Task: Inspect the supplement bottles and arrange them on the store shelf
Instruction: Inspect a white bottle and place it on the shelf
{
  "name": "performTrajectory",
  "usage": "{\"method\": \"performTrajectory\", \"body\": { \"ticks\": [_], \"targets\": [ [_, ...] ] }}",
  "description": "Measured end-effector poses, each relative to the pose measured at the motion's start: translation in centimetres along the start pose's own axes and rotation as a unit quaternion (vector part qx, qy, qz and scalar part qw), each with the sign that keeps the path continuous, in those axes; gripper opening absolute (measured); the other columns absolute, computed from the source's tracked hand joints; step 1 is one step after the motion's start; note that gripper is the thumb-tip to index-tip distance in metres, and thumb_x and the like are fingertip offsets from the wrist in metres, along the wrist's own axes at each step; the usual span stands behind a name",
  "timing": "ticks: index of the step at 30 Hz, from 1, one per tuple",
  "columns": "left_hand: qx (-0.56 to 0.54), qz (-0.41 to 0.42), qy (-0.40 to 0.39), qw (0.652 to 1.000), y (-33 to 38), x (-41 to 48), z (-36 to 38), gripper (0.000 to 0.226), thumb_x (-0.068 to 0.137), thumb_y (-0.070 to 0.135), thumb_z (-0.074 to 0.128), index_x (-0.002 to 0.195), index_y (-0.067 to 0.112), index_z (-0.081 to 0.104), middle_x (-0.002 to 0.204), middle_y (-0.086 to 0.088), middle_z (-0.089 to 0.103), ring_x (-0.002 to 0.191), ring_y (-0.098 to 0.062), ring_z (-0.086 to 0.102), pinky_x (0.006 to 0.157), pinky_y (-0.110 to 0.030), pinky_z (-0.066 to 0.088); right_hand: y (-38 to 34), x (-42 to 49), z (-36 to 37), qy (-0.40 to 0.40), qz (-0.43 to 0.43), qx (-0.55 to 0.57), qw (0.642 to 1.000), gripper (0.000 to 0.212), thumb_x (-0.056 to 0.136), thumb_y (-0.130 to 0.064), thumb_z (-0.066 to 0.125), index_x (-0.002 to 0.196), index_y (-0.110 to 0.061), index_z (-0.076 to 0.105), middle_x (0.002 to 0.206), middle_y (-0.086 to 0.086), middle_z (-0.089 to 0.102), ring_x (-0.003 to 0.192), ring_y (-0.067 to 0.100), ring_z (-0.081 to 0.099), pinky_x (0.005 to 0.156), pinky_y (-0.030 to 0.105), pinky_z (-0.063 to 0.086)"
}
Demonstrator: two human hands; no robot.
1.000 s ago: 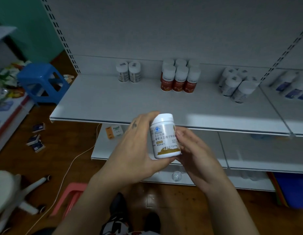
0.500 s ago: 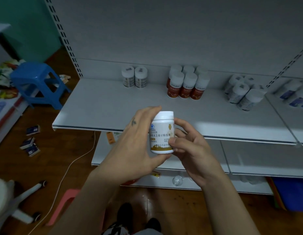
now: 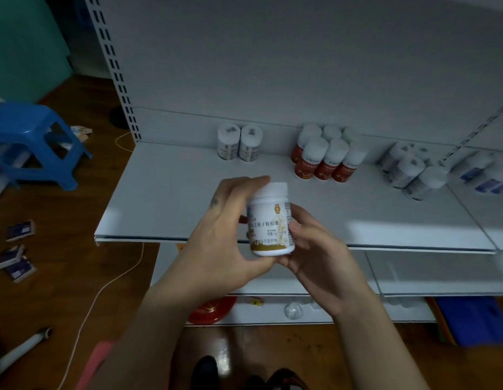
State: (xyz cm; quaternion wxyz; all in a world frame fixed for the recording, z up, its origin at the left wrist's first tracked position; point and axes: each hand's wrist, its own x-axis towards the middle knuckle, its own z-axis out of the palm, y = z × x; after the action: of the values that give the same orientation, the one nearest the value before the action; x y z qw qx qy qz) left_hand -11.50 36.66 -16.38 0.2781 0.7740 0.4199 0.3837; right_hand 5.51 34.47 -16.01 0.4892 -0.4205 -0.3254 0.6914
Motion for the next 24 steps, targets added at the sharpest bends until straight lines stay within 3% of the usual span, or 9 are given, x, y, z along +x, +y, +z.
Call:
{"method": "performTrajectory", "body": {
  "ticks": [3,6,10,14,17,21,24],
  "targets": [
    [-0.026,-0.013,-0.022,0.999,-1.1,-0.1,-0.6,0.09,0.067,0.027,0.085,0.136,0.037,0.029,0.133,0.014,0.034,0.122,0.004,0.041,0.098,-0.011,0.041,0.8,0.4,0.9,0.023,-0.026,-0.015,0.999,0.05,0.078,-0.013,0.063,0.127,-0.008,0.058,0.109,0.019,0.07,0.098,0.031,0.066,0.081,0.036,0.056],
    [0.005,-0.026,-0.045,0.999,-1.8,-0.1,-1.3,0.088,0.07,0.032,0.083,0.131,0.045,0.021,0.135,0.016,0.03,0.121,0.002,0.04,0.099,-0.017,0.042,1.3,0.8,1.7,0.064,-0.057,-0.06,0.994,0.052,0.073,-0.011,0.069,0.123,-0.011,0.061,0.104,0.014,0.072,0.097,0.027,0.068,0.084,0.037,0.056],
    [0.06,0.001,-0.044,0.997,-2.3,0.5,-2.0,0.093,0.068,0.042,0.083,0.136,0.043,0.019,0.134,0.018,0.027,0.119,0.004,0.032,0.094,-0.004,0.03,1.3,1.5,2.5,0.079,-0.073,-0.124,0.986,0.057,0.067,-0.013,0.076,0.122,-0.01,0.061,0.106,0.008,0.073,0.099,0.023,0.07,0.081,0.03,0.056],
    [0.064,0.017,-0.01,0.998,-2.2,0.9,-1.5,0.087,0.066,0.044,0.08,0.134,0.036,0.026,0.127,0.014,0.03,0.115,0.001,0.036,0.089,-0.005,0.032,1.1,2.0,2.6,0.079,-0.078,-0.155,0.982,0.054,0.066,-0.016,0.079,0.117,-0.011,0.064,0.104,0.007,0.073,0.097,0.021,0.07,0.08,0.028,0.054],
    [0.044,0.009,0.017,0.999,-2.1,0.9,-1.2,0.083,0.064,0.057,0.071,0.131,0.035,0.028,0.122,0.017,0.028,0.112,0.004,0.036,0.088,-0.003,0.037,0.3,2.4,2.0,0.063,-0.044,-0.107,0.991,0.045,0.076,-0.025,0.068,0.117,-0.009,0.064,0.105,0.01,0.072,0.098,0.024,0.069,0.082,0.033,0.053],
    [0.021,-0.013,0.002,1.0,-1.8,1.0,-0.8,0.091,0.06,0.065,0.07,0.135,0.035,0.029,0.126,0.016,0.031,0.116,0.005,0.039,0.09,-0.002,0.038,-0.4,2.1,1.1,-0.016,0.008,0.01,1.0,0.046,0.088,-0.022,0.054,0.129,-0.001,0.056,0.124,0.023,0.063,0.112,0.036,0.062,0.09,0.045,0.052],
    [0.015,-0.02,-0.01,1.0,-1.5,0.9,-0.4,0.095,0.062,0.061,0.072,0.141,0.036,0.025,0.129,0.017,0.031,0.117,0.006,0.04,0.091,-0.005,0.041,-0.2,1.7,0.4,-0.047,0.004,0.024,0.999,0.045,0.091,-0.017,0.051,0.132,0.0,0.053,0.123,0.024,0.063,0.107,0.036,0.064,0.083,0.043,0.055]
  ]
}}
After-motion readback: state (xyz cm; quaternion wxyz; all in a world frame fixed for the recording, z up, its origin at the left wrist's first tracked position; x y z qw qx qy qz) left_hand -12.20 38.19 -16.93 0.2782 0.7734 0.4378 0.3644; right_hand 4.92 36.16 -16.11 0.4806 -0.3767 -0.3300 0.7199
